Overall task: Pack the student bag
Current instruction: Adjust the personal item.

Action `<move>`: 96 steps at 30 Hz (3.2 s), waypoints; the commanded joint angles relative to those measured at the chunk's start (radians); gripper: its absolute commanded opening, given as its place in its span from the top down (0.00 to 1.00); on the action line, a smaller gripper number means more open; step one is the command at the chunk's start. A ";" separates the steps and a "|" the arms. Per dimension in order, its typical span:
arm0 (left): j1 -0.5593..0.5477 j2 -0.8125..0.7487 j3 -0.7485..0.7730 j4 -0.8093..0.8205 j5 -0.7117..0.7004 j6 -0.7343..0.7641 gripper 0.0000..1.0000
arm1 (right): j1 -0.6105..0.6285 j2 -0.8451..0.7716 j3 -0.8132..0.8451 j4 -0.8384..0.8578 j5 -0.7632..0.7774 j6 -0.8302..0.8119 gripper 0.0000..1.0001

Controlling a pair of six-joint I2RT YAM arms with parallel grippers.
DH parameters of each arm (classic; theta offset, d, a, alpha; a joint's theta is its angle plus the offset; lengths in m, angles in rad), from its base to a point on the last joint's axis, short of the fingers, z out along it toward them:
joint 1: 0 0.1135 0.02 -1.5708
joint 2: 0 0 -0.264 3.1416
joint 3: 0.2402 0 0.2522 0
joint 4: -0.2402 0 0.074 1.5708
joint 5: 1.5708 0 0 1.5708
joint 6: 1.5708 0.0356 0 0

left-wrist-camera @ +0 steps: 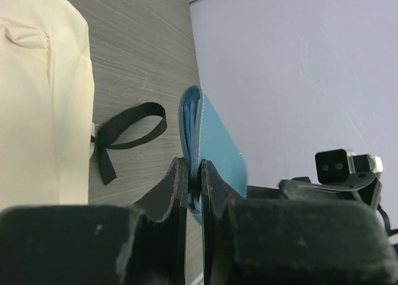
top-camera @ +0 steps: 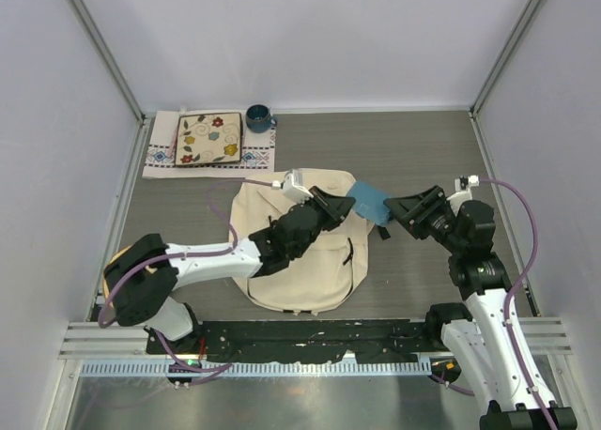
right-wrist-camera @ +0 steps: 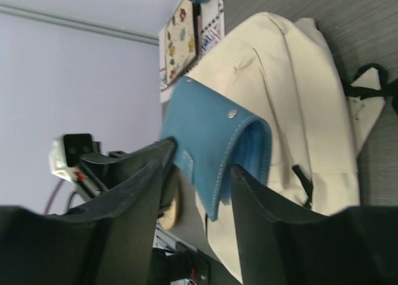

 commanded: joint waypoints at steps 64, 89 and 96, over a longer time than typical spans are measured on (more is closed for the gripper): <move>0.318 -0.327 -0.360 0.228 0.847 0.076 0.03 | 0.274 0.125 -0.126 0.547 -0.141 0.029 0.99; 0.276 -0.201 -0.322 0.456 0.989 -0.001 0.81 | 0.276 0.125 -0.133 0.523 -0.110 -0.002 0.80; 0.278 -0.267 -0.309 0.326 0.957 0.073 0.93 | 0.276 0.064 -0.135 0.351 -0.099 -0.071 0.39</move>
